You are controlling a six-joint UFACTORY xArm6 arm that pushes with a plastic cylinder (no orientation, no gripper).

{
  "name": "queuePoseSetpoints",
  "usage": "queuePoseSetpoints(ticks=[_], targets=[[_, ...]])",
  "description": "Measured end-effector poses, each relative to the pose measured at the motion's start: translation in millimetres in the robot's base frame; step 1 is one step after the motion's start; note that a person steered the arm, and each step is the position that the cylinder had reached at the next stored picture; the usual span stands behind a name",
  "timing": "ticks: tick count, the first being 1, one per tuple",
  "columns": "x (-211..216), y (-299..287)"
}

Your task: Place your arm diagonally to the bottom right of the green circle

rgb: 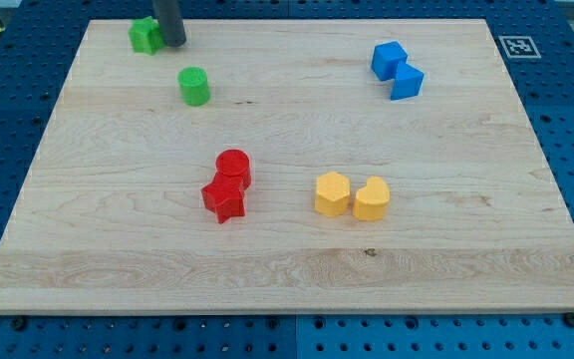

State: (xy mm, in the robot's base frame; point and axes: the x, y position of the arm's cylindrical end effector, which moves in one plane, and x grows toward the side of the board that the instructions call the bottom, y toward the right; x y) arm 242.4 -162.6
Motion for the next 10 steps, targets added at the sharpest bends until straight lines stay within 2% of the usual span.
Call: queuePoseSetpoints(ticks=[5, 6, 7, 8, 10], targets=[[18, 22], [21, 36], [32, 82], [47, 103], [130, 121]])
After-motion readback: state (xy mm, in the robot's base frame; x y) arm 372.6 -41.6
